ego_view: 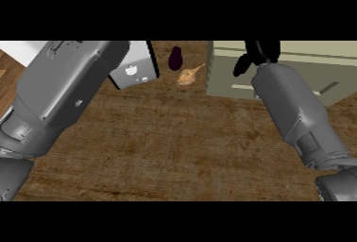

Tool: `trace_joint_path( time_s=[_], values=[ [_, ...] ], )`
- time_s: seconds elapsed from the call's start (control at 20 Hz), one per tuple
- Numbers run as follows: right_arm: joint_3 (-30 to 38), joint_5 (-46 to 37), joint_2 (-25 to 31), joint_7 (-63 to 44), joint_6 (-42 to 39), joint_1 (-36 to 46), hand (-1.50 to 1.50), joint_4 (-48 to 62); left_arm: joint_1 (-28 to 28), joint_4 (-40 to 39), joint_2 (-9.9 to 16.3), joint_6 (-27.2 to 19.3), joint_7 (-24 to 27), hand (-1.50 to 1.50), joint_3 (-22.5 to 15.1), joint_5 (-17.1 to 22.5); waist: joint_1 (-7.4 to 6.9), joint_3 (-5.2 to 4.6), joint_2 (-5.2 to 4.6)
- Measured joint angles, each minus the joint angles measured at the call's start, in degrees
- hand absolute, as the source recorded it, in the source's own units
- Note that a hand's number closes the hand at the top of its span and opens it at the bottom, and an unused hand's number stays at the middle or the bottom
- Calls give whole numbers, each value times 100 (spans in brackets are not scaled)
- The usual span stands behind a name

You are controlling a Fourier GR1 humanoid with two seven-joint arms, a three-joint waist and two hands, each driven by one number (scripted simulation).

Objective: Pick up the can, place it into the drawer and close the drawer

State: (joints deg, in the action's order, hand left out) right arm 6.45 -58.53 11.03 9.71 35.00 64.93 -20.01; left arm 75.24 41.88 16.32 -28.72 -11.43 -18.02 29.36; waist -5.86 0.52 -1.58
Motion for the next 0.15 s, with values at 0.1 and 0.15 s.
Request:
trace_joint_path(
  time_s=[0.1, 0.15],
  values=[
    [89, 91, 19, 190, -58, 32, -150, 51, -163, 187, 56, 10, -32, -150, -18, 1, -14, 8, -7],
    [149, 151, 30, 294, -54, 28, -150, 69, -217, 284, 96, 17, -58, -150, -19, 3, -19, 5, -6]
  ],
)
